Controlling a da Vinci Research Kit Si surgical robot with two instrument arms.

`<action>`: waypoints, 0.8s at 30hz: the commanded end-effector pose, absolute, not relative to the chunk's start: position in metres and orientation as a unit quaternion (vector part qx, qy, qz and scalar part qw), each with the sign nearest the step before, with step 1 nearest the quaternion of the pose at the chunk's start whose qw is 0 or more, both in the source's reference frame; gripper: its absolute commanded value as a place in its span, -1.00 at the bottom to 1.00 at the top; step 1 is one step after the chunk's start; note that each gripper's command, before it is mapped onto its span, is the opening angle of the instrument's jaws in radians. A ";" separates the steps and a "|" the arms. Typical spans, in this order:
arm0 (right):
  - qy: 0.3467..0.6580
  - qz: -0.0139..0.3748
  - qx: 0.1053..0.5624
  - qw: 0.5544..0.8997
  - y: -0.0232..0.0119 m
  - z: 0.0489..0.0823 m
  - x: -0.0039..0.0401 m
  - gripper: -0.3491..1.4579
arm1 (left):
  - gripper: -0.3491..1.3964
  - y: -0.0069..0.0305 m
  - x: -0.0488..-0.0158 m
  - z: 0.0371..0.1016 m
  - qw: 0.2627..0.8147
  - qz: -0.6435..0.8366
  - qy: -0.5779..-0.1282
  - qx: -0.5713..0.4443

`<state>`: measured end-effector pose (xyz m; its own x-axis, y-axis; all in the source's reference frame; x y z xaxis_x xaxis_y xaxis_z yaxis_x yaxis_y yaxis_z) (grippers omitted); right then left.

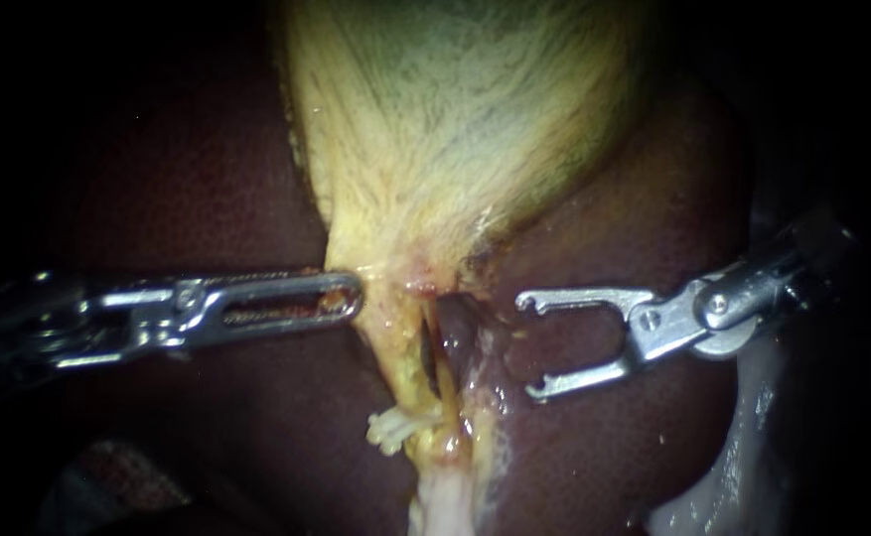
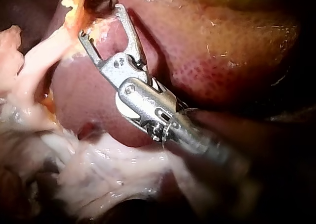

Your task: Going back second clip left tube

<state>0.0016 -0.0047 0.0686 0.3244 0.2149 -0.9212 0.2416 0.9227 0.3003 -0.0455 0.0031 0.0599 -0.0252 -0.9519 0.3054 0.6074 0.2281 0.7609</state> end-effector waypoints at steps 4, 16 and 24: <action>0.581 -0.009 0.197 0.790 -0.0048 0.0685 0.0015 0.05 | -1.00 0.0030 -0.0461 0.0603 0.666 -0.586 -0.412 0.206; 0.582 -0.013 0.196 0.790 -0.0051 0.0681 0.0011 0.05 | -1.00 0.0032 -0.0484 0.0630 0.668 -0.583 -0.413 0.207; 0.582 -0.013 0.196 0.790 -0.0052 0.0681 0.0011 0.05 | -1.00 0.0025 -0.0495 0.0639 0.673 -0.579 -0.408 0.211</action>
